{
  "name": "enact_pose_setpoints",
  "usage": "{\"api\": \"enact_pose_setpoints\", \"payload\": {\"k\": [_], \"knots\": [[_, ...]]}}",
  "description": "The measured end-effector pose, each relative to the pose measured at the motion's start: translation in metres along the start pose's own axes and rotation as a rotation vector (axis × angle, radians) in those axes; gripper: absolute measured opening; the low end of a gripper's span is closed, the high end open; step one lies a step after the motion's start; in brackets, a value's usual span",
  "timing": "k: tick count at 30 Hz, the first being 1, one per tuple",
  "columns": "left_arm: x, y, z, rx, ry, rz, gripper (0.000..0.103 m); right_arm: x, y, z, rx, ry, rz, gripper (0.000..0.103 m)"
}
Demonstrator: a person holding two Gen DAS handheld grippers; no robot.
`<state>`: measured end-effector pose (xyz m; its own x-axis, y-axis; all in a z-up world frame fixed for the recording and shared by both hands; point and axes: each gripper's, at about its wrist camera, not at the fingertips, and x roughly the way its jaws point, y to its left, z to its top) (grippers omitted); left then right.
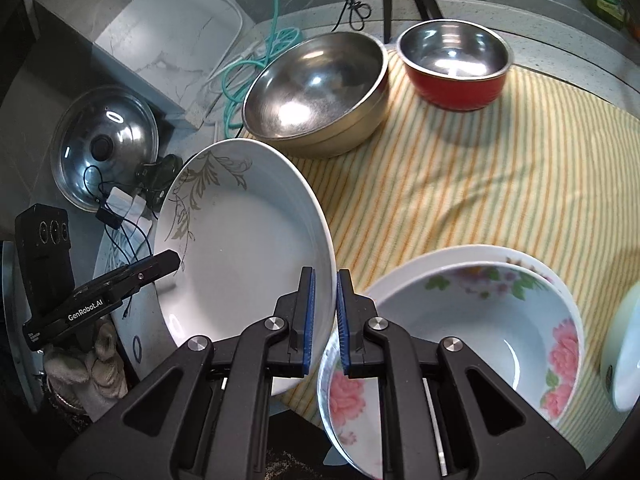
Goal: Organize plates and bowls
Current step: 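Lift the grey-leaf plate off the cloth with both tools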
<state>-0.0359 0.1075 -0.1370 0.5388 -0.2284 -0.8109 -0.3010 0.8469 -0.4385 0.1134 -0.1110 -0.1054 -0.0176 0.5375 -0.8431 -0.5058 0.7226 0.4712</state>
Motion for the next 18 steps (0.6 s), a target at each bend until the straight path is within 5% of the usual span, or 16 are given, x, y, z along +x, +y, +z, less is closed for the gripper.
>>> {"api": "enact_pose_setpoints", "payload": {"k": [18], "knots": [[0.041, -0.086, -0.014, 0.177, 0.102, -0.111, 0.019, -0.065, -0.071, -0.061, 0.202, -0.079, -0.085, 0.01]]}}
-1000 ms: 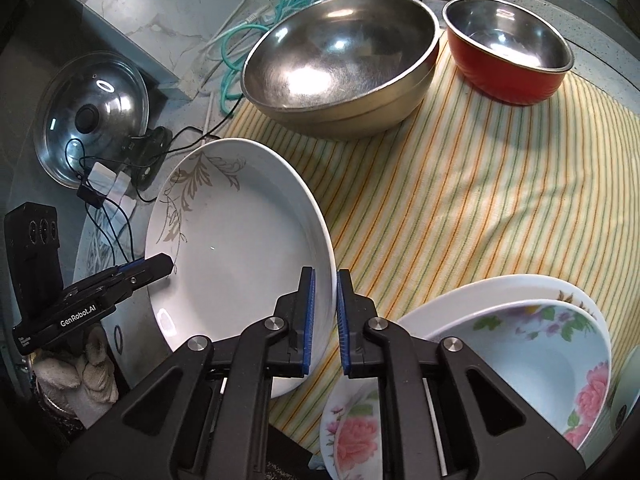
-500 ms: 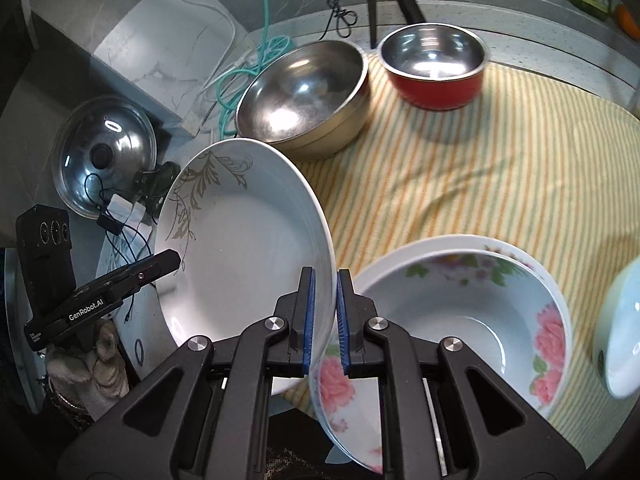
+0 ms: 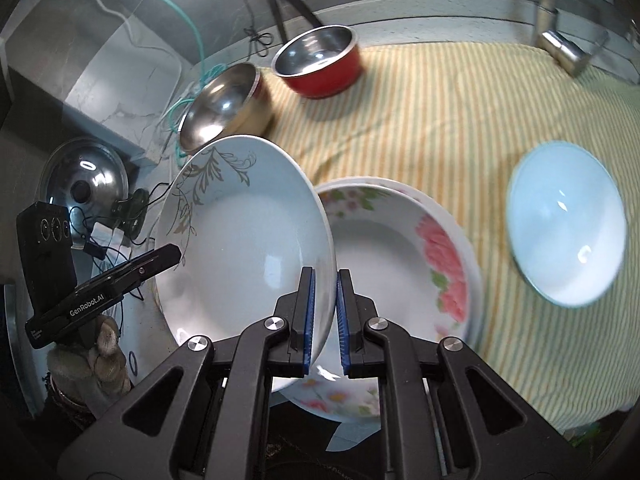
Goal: Organize plates and bowls
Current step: 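Lift the grey-leaf plate off the cloth with both tools, then lower the grey-leaf plate onto the rose-print plate stack and open both tools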
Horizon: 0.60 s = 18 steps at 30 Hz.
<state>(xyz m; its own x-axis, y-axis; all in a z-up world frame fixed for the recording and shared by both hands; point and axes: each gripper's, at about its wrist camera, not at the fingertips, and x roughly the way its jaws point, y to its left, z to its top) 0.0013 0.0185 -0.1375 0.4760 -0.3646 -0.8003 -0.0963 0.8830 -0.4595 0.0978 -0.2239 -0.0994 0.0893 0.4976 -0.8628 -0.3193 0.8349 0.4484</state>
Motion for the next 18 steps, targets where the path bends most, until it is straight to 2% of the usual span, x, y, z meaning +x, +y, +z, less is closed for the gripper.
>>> {"api": "enact_pose_setpoints", "payload": {"k": [8, 18], "knots": [[0.026, -0.029, -0.003, 0.063, 0.065, -0.026, 0.019, -0.013, -0.044, -0.02, 0.101, -0.005, -0.026, 0.01], [0.042, -0.042, -0.005, 0.102, 0.109, -0.023, 0.019, -0.013, -0.065, -0.03, 0.131, 0.006, -0.057, 0.01]]}}
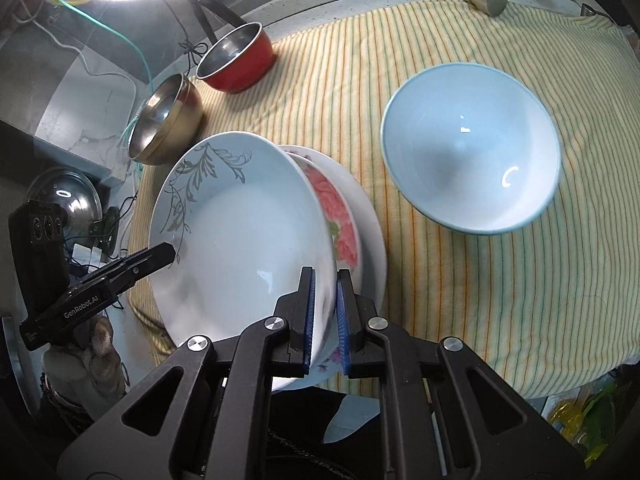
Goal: Organize plates and bowls
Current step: 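Lower the grey-leaf plate onto the rose-print plate stack and open both tools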
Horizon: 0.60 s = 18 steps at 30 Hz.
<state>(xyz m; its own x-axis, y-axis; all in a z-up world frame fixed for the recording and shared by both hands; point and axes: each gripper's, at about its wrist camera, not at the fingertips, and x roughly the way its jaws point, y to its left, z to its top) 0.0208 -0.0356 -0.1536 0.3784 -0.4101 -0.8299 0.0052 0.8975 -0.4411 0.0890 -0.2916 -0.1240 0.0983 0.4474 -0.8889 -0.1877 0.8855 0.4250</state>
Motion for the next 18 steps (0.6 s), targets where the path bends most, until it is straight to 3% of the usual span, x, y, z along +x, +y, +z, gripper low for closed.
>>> {"api": "enact_pose_setpoints", "payload": {"k": [18], "knots": [[0.0088, -0.0063, 0.0012, 0.024, 0.014, 0.044, 0.019, 0.0076, 0.0011, 0.0017, -0.043, 0.015, -0.037, 0.011]]}}
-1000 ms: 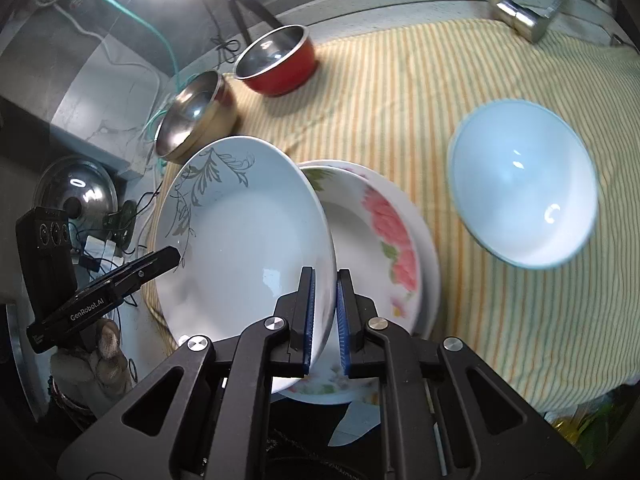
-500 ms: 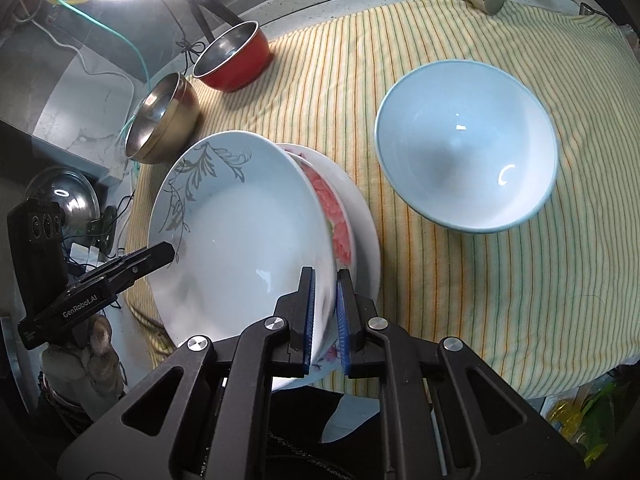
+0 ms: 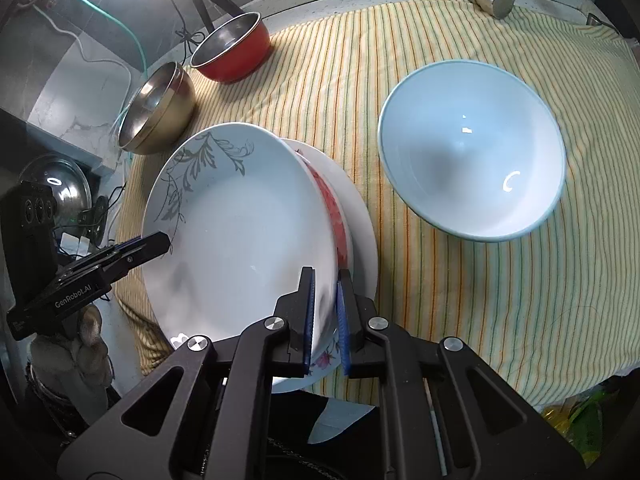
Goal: Organize plates and bowls
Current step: 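Lower the grey-leaf plate onto the rose-print plate stack and open both tools, then move both tools to the large steel bowl and grasp its rim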
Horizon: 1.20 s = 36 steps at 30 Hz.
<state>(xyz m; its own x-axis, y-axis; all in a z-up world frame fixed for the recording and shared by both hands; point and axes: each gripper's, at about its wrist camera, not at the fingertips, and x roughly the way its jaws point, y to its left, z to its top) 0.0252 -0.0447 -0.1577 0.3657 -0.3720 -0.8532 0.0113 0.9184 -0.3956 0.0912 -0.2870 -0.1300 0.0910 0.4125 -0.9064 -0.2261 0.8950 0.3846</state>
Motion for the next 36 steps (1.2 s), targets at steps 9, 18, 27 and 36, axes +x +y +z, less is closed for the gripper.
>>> {"api": "enact_pose_setpoints", "payload": {"k": [9, 18, 27, 36], "knots": [[0.001, -0.004, 0.0, 0.034, 0.005, 0.056, 0.019, 0.003, 0.013, -0.002, -0.067, 0.004, -0.062, 0.011], [0.003, -0.011, -0.002, 0.066, 0.004, 0.078, 0.025, 0.002, 0.018, -0.004, -0.11, -0.009, -0.1, 0.013], [-0.001, -0.008, 0.001, 0.049, -0.005, 0.06, 0.052, -0.013, 0.024, -0.001, -0.139, -0.077, -0.111, 0.056], [-0.017, 0.013, 0.011, -0.003, -0.047, 0.045, 0.052, -0.024, 0.035, 0.01, -0.112, -0.119, -0.036, 0.062]]}}
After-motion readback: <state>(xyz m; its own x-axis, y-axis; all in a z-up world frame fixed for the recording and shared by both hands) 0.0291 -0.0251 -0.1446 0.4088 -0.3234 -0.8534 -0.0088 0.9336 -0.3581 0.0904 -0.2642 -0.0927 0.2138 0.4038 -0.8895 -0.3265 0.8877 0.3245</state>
